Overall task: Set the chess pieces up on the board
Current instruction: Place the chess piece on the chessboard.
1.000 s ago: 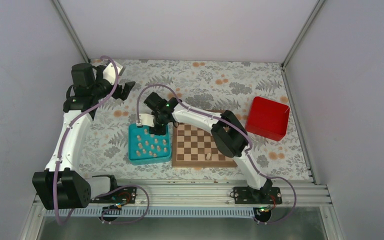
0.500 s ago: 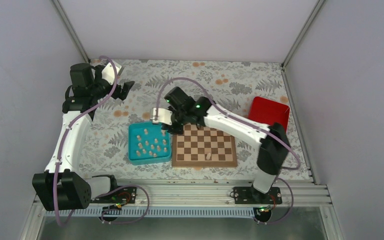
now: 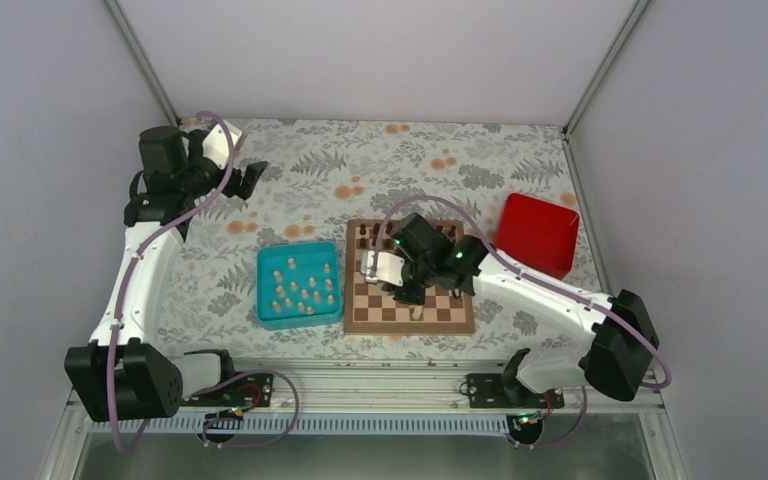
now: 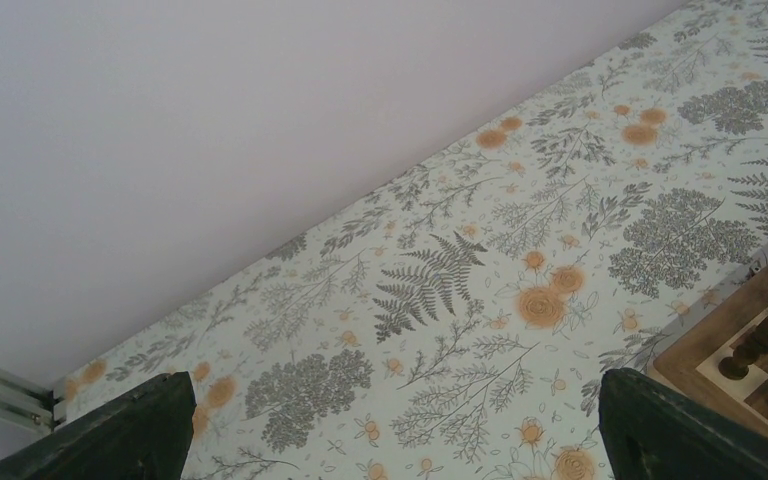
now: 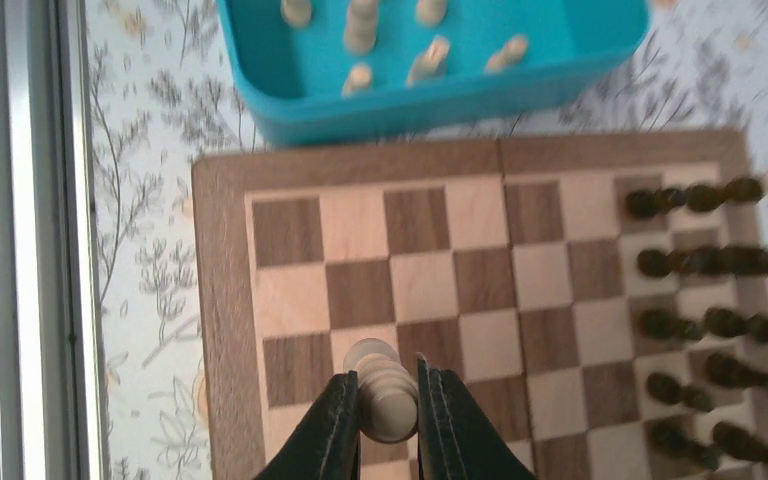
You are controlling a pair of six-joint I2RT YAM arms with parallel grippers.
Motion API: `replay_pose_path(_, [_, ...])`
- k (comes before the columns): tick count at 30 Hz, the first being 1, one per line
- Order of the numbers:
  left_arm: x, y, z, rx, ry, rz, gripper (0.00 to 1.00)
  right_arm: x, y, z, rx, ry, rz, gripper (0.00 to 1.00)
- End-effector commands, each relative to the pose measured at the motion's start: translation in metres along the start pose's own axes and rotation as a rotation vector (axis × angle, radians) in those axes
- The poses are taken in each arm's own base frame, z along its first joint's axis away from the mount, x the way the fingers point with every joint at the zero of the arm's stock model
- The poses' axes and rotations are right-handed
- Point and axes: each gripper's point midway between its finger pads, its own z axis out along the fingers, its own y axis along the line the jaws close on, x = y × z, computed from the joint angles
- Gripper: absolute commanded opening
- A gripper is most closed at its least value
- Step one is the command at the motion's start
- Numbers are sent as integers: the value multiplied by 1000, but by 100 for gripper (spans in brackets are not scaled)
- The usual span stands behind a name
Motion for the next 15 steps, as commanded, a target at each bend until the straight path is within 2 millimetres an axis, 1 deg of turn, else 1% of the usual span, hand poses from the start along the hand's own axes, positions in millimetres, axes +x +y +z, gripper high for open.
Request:
replay_pose_path(1, [-1, 5, 1, -17, -11, 14, 100, 18, 1, 4, 31, 8, 8, 4])
replay_pose_path(7, [3, 6, 1, -31, -2, 16, 100, 41, 10, 15, 18, 26, 19, 4])
replay_pose_path(9, [4, 6, 2, -34, 1, 16, 100, 45, 12, 18, 16, 33, 22, 4])
replay_pose_path(15, [5, 6, 3, -30, 4, 15, 100, 48, 15, 19, 5, 39, 20, 4])
